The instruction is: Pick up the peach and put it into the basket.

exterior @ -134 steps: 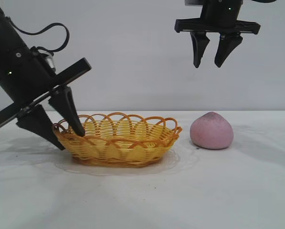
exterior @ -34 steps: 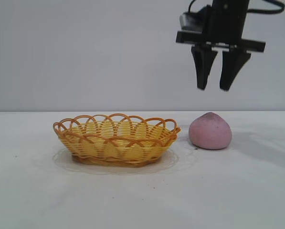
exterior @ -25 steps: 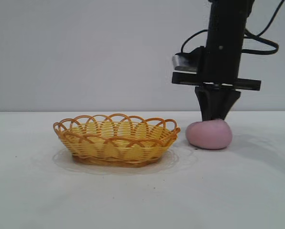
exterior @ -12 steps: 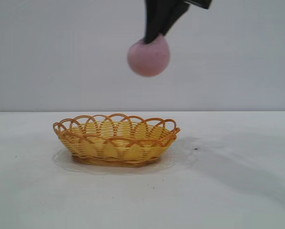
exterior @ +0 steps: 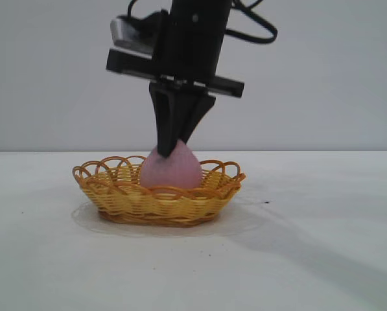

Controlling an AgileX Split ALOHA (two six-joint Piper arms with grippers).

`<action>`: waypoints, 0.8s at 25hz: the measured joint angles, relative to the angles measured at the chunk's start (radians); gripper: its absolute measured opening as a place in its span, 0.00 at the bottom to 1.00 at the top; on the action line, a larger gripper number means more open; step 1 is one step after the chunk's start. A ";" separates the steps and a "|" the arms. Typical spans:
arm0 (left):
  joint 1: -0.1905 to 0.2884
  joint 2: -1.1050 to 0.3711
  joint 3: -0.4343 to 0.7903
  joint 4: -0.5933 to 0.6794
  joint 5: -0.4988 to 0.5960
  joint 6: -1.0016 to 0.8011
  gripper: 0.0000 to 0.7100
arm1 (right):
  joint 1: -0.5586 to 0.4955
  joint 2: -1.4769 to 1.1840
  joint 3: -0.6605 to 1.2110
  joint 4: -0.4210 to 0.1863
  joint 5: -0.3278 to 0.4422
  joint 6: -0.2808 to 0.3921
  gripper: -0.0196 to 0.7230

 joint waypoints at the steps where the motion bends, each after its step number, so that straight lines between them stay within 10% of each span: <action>1: 0.000 0.000 0.000 0.000 0.000 0.000 0.51 | 0.000 0.000 0.000 0.001 0.000 0.006 0.19; 7: 0.000 -0.002 0.000 0.000 0.000 0.000 0.51 | 0.000 -0.071 -0.031 -0.008 0.027 0.030 0.59; 14: 0.000 -0.002 0.000 0.000 0.000 0.000 0.51 | -0.078 -0.145 -0.055 -0.072 -0.008 0.104 0.61; 20: 0.000 -0.002 0.000 0.000 0.000 0.000 0.51 | -0.397 -0.124 -0.055 -0.147 0.026 0.186 0.61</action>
